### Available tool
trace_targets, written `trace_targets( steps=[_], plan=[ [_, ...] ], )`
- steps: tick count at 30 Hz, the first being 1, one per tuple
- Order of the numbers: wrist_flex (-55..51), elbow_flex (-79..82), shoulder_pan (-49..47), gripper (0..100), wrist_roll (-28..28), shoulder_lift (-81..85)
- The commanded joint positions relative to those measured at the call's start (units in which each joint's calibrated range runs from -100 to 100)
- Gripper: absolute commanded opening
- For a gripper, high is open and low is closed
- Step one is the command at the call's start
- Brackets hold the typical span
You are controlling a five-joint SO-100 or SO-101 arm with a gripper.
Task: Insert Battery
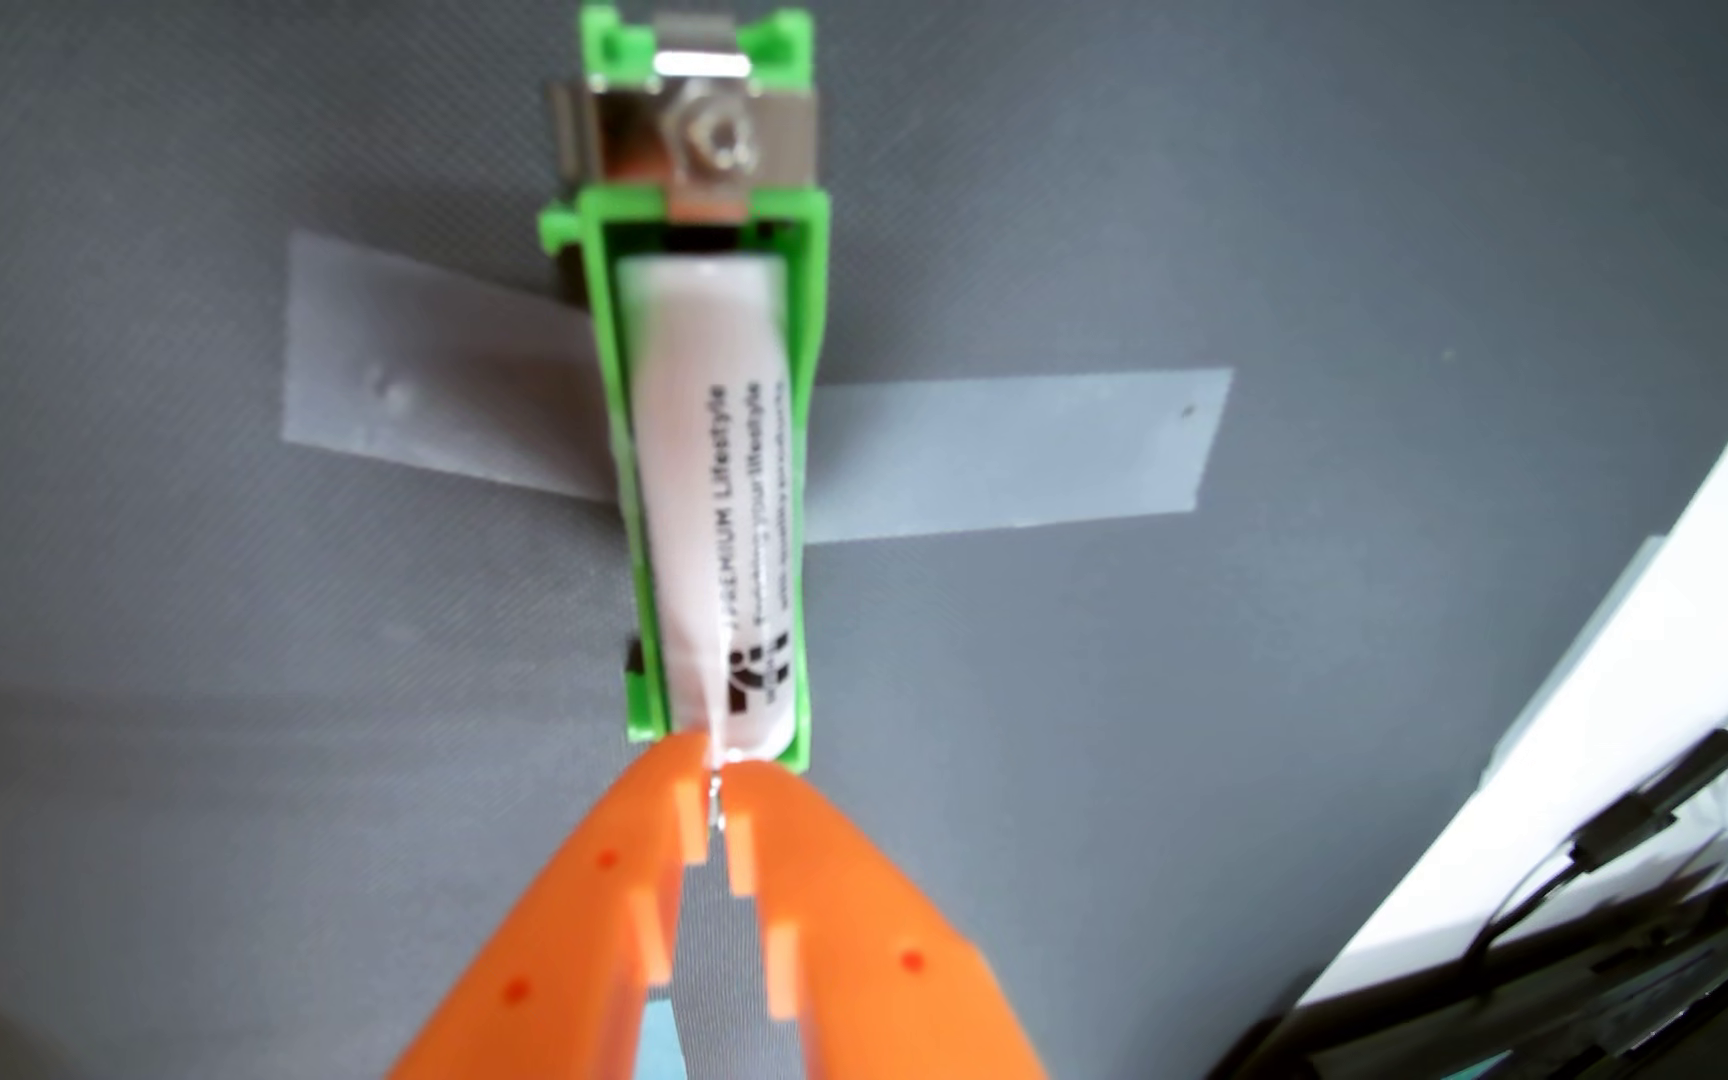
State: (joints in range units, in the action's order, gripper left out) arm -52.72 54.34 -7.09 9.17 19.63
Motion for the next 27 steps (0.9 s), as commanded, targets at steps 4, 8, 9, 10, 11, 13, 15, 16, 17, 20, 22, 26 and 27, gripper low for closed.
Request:
trace_targets(
  steps=[4, 8, 9, 10, 11, 13, 15, 16, 17, 20, 22, 26, 27],
  plan=[
    [0.48, -0.18, 0.12, 2, -0.16, 0.00],
    [0.39, -1.35, -0.23, 2, -0.11, 0.75],
    [0.39, -2.25, -0.59, 2, -0.11, 1.08],
    [-0.12, -3.24, -1.65, 2, -0.11, 1.67],
    [-0.54, -3.87, -2.48, 2, -0.11, 2.33],
    [-1.73, -3.96, -3.77, 2, -0.16, 4.33],
    [-3.08, -3.69, -4.01, 2, -0.16, 6.59],
    [-4.10, -3.51, -3.30, 2, -0.16, 7.84],
    [-5.11, -3.06, -2.83, 2, -0.16, 9.00],
    [-6.30, 0.00, 0.24, 2, -0.16, 12.25],
    [-6.21, 2.08, 4.14, 2, -0.72, 14.17],
    [-6.21, 3.79, 10.16, 2, -3.25, 16.67],
    [-6.21, 4.24, 10.98, 2, -3.40, 17.09]
  ],
)
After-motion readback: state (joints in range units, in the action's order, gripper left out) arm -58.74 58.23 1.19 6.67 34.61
